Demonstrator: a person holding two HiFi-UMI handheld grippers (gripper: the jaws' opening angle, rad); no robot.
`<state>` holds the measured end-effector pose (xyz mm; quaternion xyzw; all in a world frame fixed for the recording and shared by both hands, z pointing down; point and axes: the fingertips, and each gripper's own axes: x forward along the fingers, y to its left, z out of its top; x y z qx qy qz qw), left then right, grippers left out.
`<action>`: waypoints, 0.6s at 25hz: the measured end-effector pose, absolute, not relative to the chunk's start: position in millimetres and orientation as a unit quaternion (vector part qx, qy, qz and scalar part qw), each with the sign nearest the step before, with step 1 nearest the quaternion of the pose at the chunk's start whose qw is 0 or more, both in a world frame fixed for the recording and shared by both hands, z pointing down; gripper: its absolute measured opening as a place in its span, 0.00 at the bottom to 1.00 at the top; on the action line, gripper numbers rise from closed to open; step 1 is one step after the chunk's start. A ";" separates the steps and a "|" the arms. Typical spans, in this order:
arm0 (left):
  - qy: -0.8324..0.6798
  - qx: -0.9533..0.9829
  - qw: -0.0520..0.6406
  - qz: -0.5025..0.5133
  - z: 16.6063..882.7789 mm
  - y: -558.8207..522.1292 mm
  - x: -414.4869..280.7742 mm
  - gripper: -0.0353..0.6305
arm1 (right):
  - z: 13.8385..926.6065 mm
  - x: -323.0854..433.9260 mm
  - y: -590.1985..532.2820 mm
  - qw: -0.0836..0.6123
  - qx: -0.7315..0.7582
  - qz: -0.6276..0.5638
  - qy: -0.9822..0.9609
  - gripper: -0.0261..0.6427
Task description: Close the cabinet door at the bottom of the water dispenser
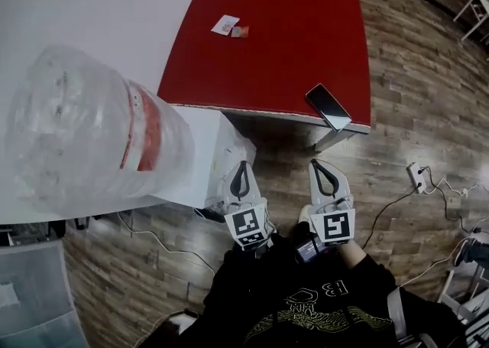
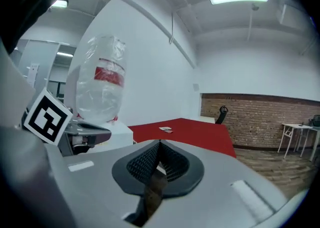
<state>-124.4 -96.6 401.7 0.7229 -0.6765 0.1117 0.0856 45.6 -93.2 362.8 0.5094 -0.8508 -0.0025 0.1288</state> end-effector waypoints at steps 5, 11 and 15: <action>-0.693 0.715 0.060 0.075 327.0 -76.9 -139.9 0.06 | 307.5 46.6 -98.6 0.082 0.526 0.013 -0.847 0.03; -0.708 0.702 0.068 0.019 286.3 -47.3 -140.0 0.06 | 271.3 29.6 -90.7 0.053 0.502 0.001 -0.863 0.03; -0.707 0.705 0.046 0.005 268.8 -47.1 -138.9 0.06 | 263.9 19.0 -84.2 0.050 0.488 -0.001 -0.871 0.03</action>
